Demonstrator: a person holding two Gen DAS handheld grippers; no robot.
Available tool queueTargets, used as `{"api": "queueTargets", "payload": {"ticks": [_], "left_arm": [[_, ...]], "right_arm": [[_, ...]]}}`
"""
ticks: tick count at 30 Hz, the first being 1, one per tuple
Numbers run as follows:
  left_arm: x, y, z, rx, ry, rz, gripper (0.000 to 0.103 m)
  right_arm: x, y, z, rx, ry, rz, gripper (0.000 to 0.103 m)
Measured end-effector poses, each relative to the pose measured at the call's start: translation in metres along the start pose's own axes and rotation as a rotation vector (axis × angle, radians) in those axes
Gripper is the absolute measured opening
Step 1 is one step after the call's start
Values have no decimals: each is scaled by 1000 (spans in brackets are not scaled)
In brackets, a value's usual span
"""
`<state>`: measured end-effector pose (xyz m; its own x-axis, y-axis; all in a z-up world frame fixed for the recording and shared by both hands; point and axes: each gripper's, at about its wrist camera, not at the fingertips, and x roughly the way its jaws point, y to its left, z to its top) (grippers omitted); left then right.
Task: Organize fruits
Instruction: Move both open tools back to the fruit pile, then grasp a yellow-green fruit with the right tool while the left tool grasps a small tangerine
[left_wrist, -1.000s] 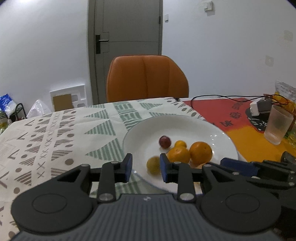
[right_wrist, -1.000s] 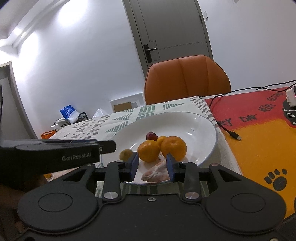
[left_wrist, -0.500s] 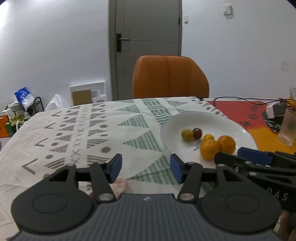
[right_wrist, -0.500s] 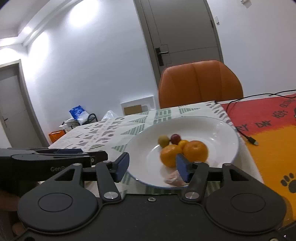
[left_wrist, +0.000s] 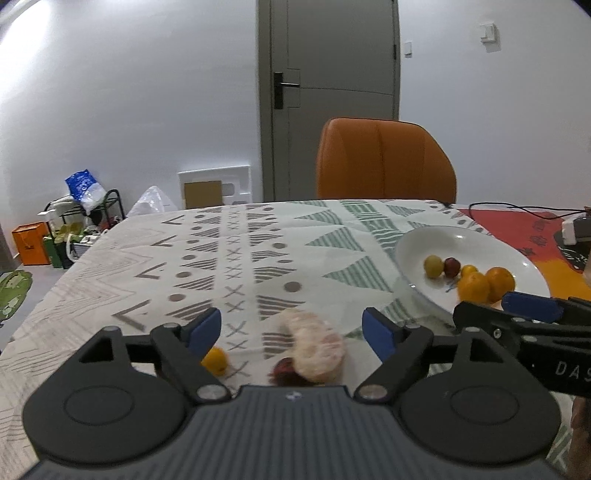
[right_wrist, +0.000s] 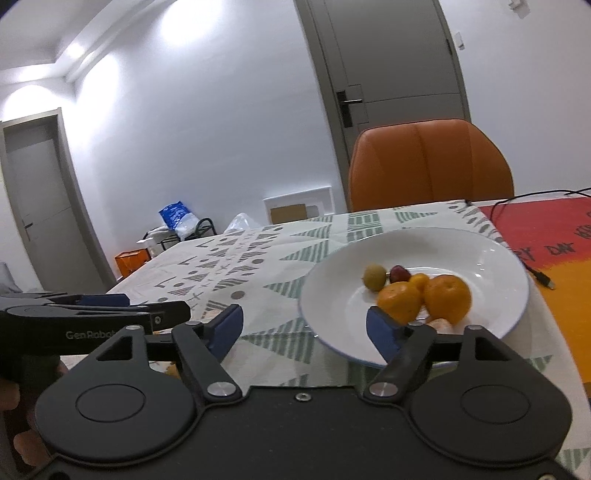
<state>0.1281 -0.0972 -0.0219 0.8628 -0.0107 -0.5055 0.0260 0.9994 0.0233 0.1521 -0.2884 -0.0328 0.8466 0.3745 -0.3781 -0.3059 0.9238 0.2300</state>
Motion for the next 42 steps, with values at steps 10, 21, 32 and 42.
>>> {"api": "queueTargets", "payload": {"ticks": [10, 21, 32, 42], "left_arm": [[-10, 25, -6, -38, -8, 30, 84], [-19, 58, -15, -111, -20, 46, 84], [-22, 94, -25, -194, -17, 81, 85], [-21, 109, -32, -224, -5, 72, 85]], "right_arm": [[7, 21, -2, -28, 25, 37, 83], [12, 42, -5, -63, 71, 54, 93], [14, 58, -11, -88, 114, 64, 103], [21, 68, -21, -123, 160, 58, 103]]}}
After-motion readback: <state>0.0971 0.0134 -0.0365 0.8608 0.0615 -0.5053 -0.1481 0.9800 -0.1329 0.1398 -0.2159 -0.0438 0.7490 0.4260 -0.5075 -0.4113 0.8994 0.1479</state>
